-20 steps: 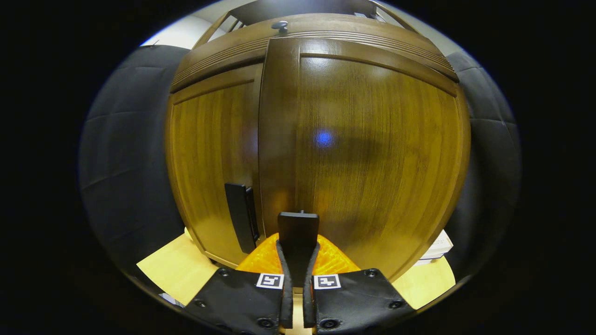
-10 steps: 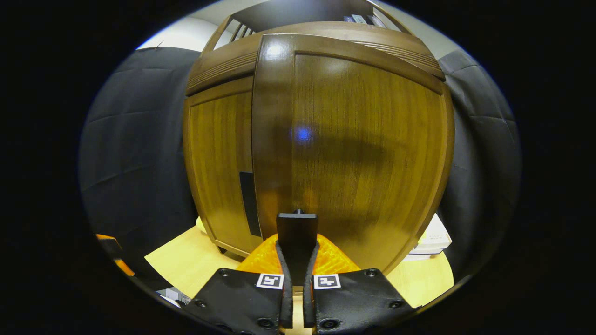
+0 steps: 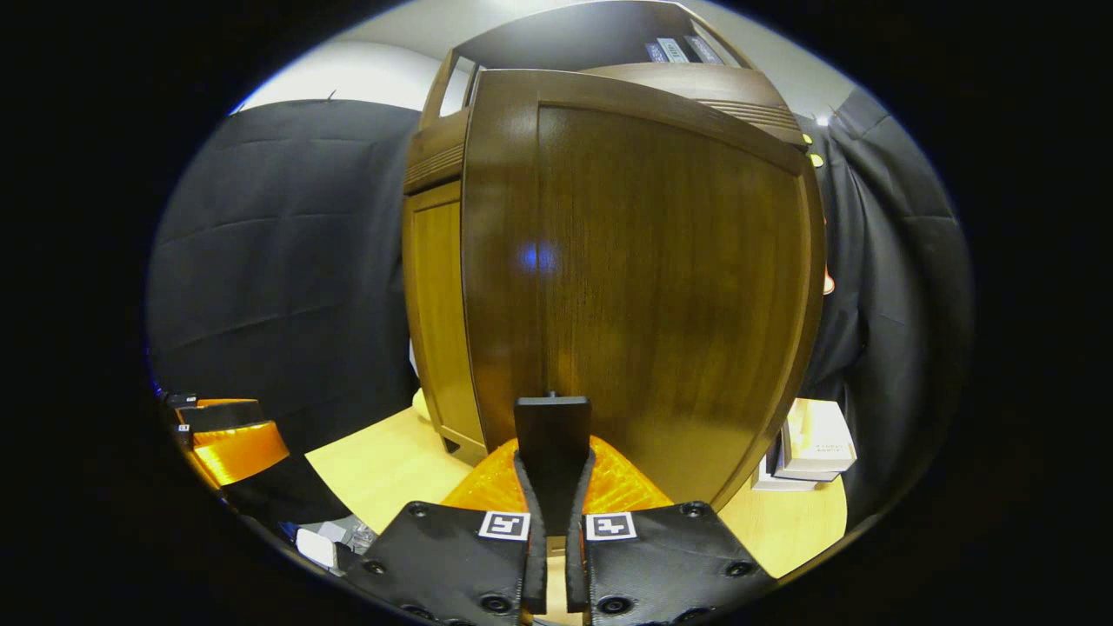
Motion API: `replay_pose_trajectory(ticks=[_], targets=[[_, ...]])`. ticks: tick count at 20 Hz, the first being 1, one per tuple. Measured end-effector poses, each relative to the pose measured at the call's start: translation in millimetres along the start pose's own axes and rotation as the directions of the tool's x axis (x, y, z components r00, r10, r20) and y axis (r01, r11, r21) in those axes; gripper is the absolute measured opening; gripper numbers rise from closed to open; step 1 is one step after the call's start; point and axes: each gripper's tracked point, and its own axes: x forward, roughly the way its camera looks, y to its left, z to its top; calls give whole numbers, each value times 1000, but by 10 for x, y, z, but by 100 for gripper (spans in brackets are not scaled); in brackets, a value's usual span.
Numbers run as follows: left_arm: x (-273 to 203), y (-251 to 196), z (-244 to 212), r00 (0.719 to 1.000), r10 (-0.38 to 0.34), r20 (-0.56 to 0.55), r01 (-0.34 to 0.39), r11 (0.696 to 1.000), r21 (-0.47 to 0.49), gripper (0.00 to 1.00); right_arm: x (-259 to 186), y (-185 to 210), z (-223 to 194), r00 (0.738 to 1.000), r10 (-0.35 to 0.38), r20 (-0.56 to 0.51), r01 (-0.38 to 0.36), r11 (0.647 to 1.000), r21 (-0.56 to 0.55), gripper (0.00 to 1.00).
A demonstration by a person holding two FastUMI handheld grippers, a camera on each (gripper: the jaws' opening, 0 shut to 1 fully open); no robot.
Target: Open the right door of the double-door shoe cabinet with the right hand, and open the left door with the left hand.
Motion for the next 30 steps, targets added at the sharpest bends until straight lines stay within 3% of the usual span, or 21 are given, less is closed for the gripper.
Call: replay_pose_trajectory(ticks=[5, 11, 19, 23, 26, 30], targets=[[-94, -108, -84, 996, 85, -25, -86, 996, -36, 96, -70, -30, 93, 998, 54, 23, -53, 998, -16, 9], [-155, -119, -105, 992, 115, -48, -117, 992, -48, 96, -143, -74, 137, 991, 121, 49, -122, 992, 18, 11], [-72, -134, -20, 995, 95, -31, -95, 995, -13, 96, -245, -192, 137, 992, 96, 76, -100, 993, 58, 8], [-82, -177, -21, 997, 81, -7, -81, 997, -4, 93, -260, -314, 152, 994, 51, 95, -59, 995, 80, 11], [-92, -189, -26, 998, 66, -1, -66, 998, 8, 96, -288, -382, 137, 995, 23, 100, -31, 996, 79, 9], [-90, -192, -15, 999, 51, 6, -51, 998, 38, 93, -305, -562, 134, 994, -42, 105, 35, 997, 69, 7]])
